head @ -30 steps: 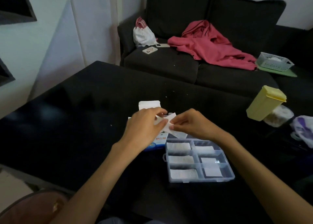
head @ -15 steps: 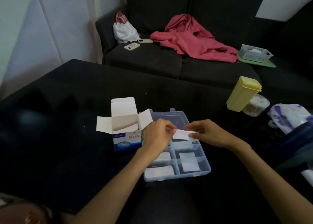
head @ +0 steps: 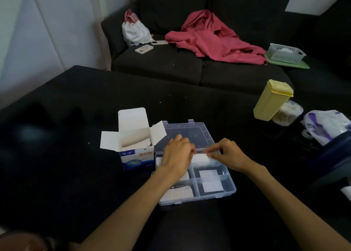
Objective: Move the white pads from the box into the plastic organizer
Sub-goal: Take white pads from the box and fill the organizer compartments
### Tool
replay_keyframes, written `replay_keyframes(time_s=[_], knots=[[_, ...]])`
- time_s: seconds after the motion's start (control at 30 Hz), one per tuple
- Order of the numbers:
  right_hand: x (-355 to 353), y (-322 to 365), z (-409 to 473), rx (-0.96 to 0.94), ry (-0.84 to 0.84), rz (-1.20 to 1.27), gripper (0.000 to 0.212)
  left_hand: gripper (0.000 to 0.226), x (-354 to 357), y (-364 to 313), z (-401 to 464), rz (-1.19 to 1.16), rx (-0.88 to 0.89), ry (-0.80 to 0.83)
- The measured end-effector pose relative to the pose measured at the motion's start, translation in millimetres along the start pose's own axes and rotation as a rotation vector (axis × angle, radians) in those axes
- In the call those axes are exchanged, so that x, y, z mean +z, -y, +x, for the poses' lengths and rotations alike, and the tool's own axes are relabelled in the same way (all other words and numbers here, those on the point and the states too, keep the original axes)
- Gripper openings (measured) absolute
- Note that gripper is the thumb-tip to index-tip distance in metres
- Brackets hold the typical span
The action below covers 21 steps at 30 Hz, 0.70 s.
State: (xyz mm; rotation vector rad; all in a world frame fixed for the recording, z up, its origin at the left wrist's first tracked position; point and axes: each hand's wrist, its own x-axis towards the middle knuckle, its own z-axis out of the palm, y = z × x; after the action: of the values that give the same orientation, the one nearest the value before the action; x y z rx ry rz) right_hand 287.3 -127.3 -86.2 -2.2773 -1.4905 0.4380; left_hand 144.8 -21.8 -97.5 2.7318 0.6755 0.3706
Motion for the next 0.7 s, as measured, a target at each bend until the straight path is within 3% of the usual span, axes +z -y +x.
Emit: replay_keyframes(time_s=[0.3, 0.7], knots=[[4.6, -6.1, 9.0, -0.003, 0.066, -0.217, 0.016, 0.029, -4.4, -7.8, -1.4, 0.352, 0.178, 0.109], [1.3, -2.0, 15.3, 0.043, 0.075, -0.373, 0.017, 0.028, -2.2, -0.5, -0.8, 0.224, 0.105, 0.170]])
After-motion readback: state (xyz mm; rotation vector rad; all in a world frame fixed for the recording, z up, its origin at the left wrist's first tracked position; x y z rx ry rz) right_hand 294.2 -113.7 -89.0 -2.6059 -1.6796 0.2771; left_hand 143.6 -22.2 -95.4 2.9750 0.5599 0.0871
